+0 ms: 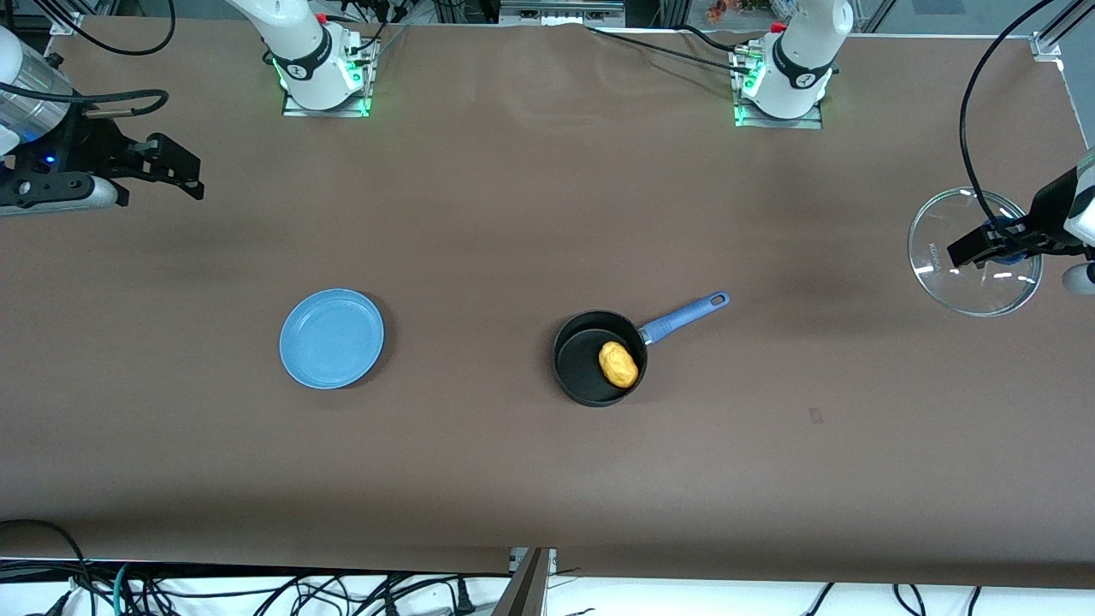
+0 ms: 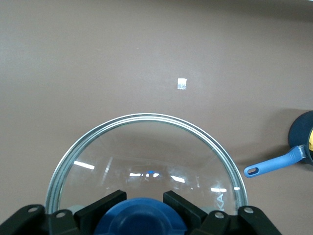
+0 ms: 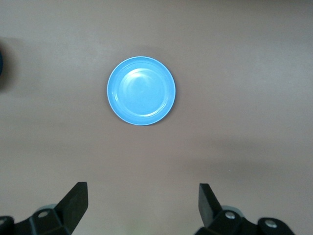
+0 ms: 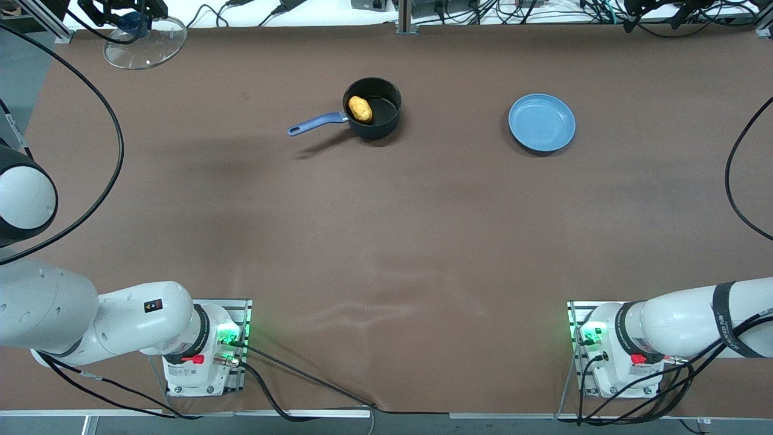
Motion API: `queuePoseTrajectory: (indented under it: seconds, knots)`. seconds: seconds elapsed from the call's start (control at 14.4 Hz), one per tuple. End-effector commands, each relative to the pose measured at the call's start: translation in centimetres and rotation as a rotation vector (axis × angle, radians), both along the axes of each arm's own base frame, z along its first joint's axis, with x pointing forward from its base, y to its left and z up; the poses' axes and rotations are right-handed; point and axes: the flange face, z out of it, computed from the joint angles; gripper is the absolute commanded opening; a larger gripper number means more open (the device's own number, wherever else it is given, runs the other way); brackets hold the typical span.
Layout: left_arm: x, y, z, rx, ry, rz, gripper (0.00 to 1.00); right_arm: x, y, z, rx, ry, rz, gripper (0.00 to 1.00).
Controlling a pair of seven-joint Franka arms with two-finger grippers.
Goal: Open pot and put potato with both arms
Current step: 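Lower the glass lid onto the table with the left gripper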
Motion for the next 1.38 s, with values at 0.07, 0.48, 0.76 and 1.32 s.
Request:
queuePoseTrajectory:
  seconds: [0.07, 0.48, 0.76, 1.32]
  knots:
    - [0.7, -3.3, -0.1, -0.045, -0.035, 0.072, 0.4, 0.9, -0.5, 0.0, -0.013, 0.011, -0.005, 1.0]
    - [1.0, -8.1, -0.8, -0.032, -0.036, 0.128, 0.38, 1.0, 0.6, -0.8, -0.02, 0.032, 0.008, 1.0]
    - [2.3, -6.7, -2.7, 0.015, -0.042, 0.088, 0.38, 1.0, 0.7, -0.9, -0.019, 0.035, 0.008, 1.0]
    - [3.1, -6.7, -15.9, -0.01, -0.086, 0.075, 0.38, 0.9, 0.5, -0.8, -0.019, 0.038, 0.006, 1.0]
